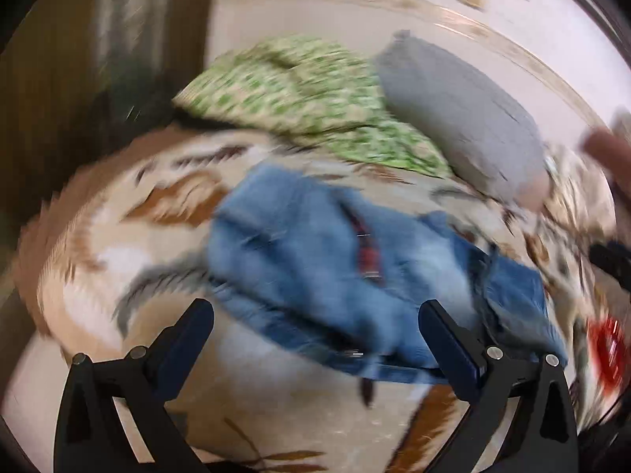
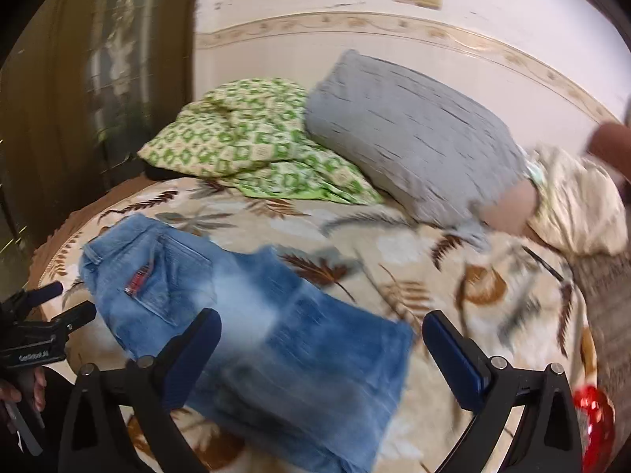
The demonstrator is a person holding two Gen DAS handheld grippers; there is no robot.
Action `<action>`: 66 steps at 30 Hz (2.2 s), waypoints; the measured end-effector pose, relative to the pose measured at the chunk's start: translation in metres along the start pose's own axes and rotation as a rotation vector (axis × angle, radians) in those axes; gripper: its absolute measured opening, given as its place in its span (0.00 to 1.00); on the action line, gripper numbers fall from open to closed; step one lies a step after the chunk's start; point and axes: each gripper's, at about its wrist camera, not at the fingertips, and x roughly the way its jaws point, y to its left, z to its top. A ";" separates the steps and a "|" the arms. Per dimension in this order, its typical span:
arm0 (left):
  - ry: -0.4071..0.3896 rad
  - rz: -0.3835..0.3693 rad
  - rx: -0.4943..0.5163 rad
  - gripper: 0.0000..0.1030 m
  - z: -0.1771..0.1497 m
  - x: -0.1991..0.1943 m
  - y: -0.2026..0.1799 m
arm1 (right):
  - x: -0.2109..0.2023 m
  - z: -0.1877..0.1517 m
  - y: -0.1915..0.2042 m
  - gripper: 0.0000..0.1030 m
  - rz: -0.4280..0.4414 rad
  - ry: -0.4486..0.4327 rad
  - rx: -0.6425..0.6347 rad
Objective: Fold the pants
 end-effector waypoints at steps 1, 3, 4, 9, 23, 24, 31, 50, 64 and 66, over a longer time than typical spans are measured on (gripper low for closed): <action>0.016 -0.005 -0.039 1.00 0.001 0.005 0.008 | 0.004 0.003 0.005 1.00 0.012 0.003 -0.003; 0.068 -0.041 -0.165 1.00 0.000 0.021 0.033 | 0.012 0.008 0.013 1.00 0.039 0.015 -0.003; 0.077 -0.044 -0.197 1.00 0.000 0.024 0.038 | 0.016 0.009 0.016 1.00 0.048 0.022 -0.003; 0.149 -0.146 -0.339 1.00 -0.006 0.052 0.048 | 0.027 0.006 0.030 1.00 0.056 0.049 -0.027; 0.124 -0.250 -0.613 0.93 -0.011 0.074 0.057 | 0.029 0.005 0.010 1.00 0.031 0.058 -0.002; 0.122 -0.243 -0.601 0.88 -0.013 0.072 0.057 | 0.029 0.005 0.009 1.00 0.031 0.059 -0.005; 0.099 -0.299 -0.599 0.27 -0.033 0.071 0.073 | 0.039 0.031 0.027 1.00 0.047 0.063 -0.084; 0.043 -0.305 -0.502 0.30 -0.033 0.074 0.068 | 0.209 0.148 0.260 1.00 0.396 0.607 -0.442; 0.037 -0.325 -0.511 0.32 -0.039 0.074 0.077 | 0.274 0.115 0.329 0.23 0.212 0.749 -0.735; 0.034 -0.326 -0.511 0.32 -0.039 0.074 0.077 | 0.272 0.118 0.326 0.22 0.210 0.738 -0.719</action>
